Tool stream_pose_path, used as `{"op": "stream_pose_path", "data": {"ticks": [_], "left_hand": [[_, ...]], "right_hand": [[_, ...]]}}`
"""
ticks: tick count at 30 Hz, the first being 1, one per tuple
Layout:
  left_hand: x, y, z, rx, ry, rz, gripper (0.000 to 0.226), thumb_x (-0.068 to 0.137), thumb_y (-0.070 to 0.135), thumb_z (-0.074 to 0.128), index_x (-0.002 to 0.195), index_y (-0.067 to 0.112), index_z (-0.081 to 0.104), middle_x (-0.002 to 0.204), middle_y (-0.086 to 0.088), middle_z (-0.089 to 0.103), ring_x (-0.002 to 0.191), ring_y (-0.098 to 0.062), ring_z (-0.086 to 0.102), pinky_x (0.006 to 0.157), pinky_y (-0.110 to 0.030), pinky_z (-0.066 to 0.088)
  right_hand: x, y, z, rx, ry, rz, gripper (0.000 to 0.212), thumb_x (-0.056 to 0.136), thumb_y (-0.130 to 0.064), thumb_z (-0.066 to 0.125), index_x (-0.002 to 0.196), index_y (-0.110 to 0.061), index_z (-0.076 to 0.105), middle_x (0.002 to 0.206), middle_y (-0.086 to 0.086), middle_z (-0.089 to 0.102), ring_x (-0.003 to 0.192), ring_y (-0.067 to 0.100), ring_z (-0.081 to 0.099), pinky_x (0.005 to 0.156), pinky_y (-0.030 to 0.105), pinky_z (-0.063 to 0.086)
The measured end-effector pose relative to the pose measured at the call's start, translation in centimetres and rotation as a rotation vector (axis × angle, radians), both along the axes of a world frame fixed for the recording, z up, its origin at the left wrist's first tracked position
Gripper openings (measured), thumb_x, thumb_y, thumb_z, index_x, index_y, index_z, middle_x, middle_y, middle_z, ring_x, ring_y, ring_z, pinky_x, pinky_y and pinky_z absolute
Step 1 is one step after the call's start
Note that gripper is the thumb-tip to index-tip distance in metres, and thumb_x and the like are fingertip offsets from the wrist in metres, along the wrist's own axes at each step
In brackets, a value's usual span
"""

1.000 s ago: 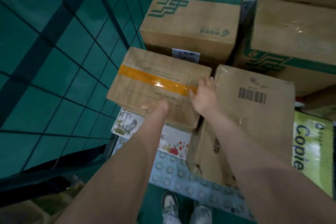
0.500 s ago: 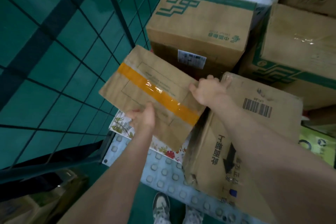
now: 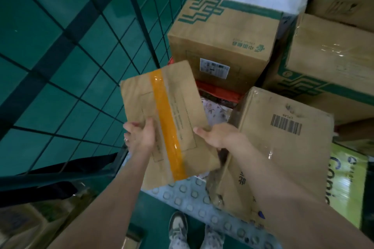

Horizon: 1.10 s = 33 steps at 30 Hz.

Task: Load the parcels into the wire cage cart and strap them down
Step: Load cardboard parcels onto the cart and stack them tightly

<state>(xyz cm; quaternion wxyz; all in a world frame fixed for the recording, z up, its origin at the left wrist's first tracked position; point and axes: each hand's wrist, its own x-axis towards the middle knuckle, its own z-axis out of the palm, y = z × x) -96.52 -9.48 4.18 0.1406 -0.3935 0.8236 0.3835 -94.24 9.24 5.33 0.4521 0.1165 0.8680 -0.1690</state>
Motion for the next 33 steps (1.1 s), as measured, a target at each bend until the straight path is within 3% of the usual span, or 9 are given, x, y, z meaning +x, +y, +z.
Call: {"op": "stream_pose_path", "data": {"ticks": [3, 6, 9, 11, 14, 20, 23, 27, 33], "left_hand": [[-2.3, -0.1, 0.3, -0.039, 0.086, -0.238, 0.043, 0.086, 0.042, 0.047, 0.121, 0.018, 0.046, 0.124, -0.009, 0.050, 0.116, -0.032, 0.046, 0.101, -0.047, 0.036], [-4.4, -0.5, 0.1, -0.072, 0.028, -0.376, 0.045, 0.089, 0.048, 0.043, 0.126, 0.023, 0.045, 0.131, -0.006, 0.043, 0.122, -0.030, 0.041, 0.105, -0.047, 0.032], [-5.9, -1.7, 0.1, -0.082, 0.005, -0.411, 0.046, 0.088, 0.050, 0.045, 0.125, 0.022, 0.043, 0.129, -0.007, 0.042, 0.120, -0.030, 0.041, 0.103, -0.046, 0.034], [-7.0, -2.7, 0.3, -0.122, 0.048, -0.469, 0.048, 0.088, 0.050, 0.045, 0.127, 0.021, 0.043, 0.130, -0.008, 0.043, 0.120, -0.030, 0.041, 0.101, -0.044, 0.035], [-9.1, -3.7, 0.8, -0.166, 0.018, -0.565, 0.057, 0.091, 0.051, 0.039, 0.139, 0.021, 0.035, 0.141, -0.012, 0.037, 0.131, -0.033, 0.033, 0.106, -0.044, 0.027], [-7.8, -2.6, 0.6, -0.229, -0.073, -0.651, 0.064, 0.093, 0.049, 0.029, 0.150, 0.023, 0.016, 0.158, -0.013, 0.003, 0.145, -0.030, 0.003, 0.116, -0.052, 0.010], [-6.6, 0.2, 0.6, -0.161, -0.053, -0.633, 0.064, 0.095, 0.047, 0.031, 0.151, 0.025, 0.010, 0.159, -0.009, -0.004, 0.146, -0.027, -0.002, 0.117, -0.050, 0.006], [-5.0, 5.2, 1.4, -0.124, 0.069, -0.693, 0.057, 0.099, 0.039, 0.034, 0.150, 0.022, 0.017, 0.159, -0.011, 0.003, 0.146, -0.026, 0.003, 0.119, -0.041, 0.004], [-1.4, 14.0, 2.2, 0.098, 0.172, -0.824, 0.051, 0.097, 0.029, 0.040, 0.147, 0.019, 0.030, 0.153, -0.008, 0.027, 0.138, -0.025, 0.030, 0.110, -0.031, 0.024]], "right_hand": [[1.3, -1.7, -2.2, -0.105, -0.160, -0.144, 0.095, 0.080, -0.082, 0.013, 0.147, -0.018, 0.032, 0.149, 0.010, 0.036, 0.134, 0.030, 0.037, 0.107, 0.043, 0.036], [1.8, -4.2, -3.6, -0.281, -0.035, -0.525, 0.090, 0.088, -0.071, 0.027, 0.149, -0.005, 0.019, 0.149, 0.013, 0.035, 0.133, 0.031, 0.039, 0.106, 0.038, 0.037], [1.3, -5.6, -4.0, -0.356, 0.038, -0.682, 0.073, 0.098, -0.049, 0.037, 0.149, -0.003, 0.012, 0.147, 0.013, 0.037, 0.130, 0.030, 0.042, 0.082, 0.027, 0.040], [0.9, -6.8, -4.5, -0.419, 0.037, -0.712, 0.062, 0.099, -0.042, 0.039, 0.146, -0.004, 0.023, 0.145, 0.012, 0.040, 0.129, 0.031, 0.045, 0.079, 0.025, 0.040], [-0.6, -9.0, -4.3, -0.468, 0.063, -0.725, 0.057, 0.099, -0.038, 0.039, 0.139, 0.002, 0.032, 0.141, 0.021, 0.043, 0.127, 0.036, 0.046, 0.101, 0.041, 0.043], [-2.0, -9.4, -3.5, -0.378, 0.066, -0.541, 0.066, 0.102, -0.039, 0.030, 0.147, 0.005, 0.009, 0.149, 0.020, 0.033, 0.136, 0.031, 0.034, 0.106, 0.033, 0.030], [-1.3, -7.1, -3.1, -0.369, 0.090, -0.422, 0.064, 0.100, -0.046, 0.029, 0.148, -0.004, 0.021, 0.147, 0.017, 0.037, 0.133, 0.032, 0.039, 0.106, 0.036, 0.034], [-1.2, -2.1, -0.8, -0.224, 0.437, -0.637, 0.040, 0.100, -0.025, 0.038, 0.134, -0.006, 0.045, 0.134, 0.019, 0.052, 0.121, 0.033, 0.049, 0.094, 0.032, 0.040], [1.7, 3.9, 0.9, -0.183, 0.743, -0.798, 0.034, 0.092, -0.006, 0.047, 0.123, -0.011, 0.058, 0.117, 0.012, 0.063, 0.108, 0.028, 0.058, 0.082, 0.023, 0.039]]}}
